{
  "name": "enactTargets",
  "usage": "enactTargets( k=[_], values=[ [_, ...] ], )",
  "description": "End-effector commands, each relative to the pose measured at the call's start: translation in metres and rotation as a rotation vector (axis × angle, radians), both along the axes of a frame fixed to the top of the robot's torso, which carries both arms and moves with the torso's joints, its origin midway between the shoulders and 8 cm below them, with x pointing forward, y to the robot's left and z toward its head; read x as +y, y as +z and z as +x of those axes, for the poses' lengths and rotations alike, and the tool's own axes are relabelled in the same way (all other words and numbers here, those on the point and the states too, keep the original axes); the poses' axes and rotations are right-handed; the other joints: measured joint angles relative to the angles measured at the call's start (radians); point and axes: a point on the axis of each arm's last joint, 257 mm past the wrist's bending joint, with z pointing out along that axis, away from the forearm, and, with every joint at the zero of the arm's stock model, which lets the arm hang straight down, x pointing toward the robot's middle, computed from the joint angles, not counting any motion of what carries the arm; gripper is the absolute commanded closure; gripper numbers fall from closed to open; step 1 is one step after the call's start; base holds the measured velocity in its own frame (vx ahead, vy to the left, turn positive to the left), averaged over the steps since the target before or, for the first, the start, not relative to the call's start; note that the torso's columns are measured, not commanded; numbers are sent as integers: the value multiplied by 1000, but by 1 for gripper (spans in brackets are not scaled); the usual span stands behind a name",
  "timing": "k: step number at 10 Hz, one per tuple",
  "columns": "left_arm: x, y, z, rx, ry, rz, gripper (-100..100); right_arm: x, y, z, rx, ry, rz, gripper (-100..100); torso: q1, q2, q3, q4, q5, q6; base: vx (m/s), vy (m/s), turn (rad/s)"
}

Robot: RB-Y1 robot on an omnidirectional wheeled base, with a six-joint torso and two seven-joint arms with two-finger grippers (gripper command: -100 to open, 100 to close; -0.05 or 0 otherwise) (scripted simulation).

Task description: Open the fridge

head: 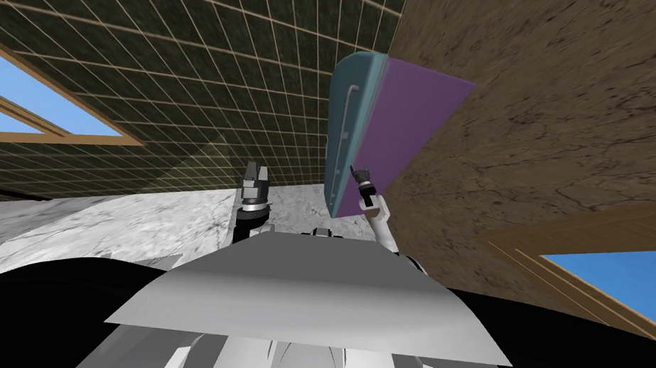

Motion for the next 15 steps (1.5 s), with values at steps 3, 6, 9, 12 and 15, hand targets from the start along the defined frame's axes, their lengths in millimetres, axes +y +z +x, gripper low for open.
enactTargets(
  k=[3, 6, 9, 12, 15],
  values=[
    [0, 0, 0, 0, 0, 0, 0, -3, -9, 35, 18, -84, -178, -100, -6, -2, -2, -1, -1, 0, 23, 157, -92],
    [0, 0, 0, 0, 0, 0, 0, -7, -12, 57, 26, -144, -306, -100, -3, 0, 0, 0, 0, 0, -19, 191, -109],
    [0, 0, 0, 0, 0, 0, 0, -15, -9, 85, 31, -227, -481, -100, 4, -5, -3, 1, 3, -4, -20, 240, -174],
    [0, 0, 0, 0, 0, 0, 0, -26, -12, 102, 46, -283, -599, -100, -1, -8, -6, 3, 3, -9, -38, 154, -88],
    [0, 0, 0, 0, 0, 0, 0, -31, -8, 109, 44, -309, -650, -100, 6, -9, -7, 4, 6, -12, -7, 104, -70]
  ],
)
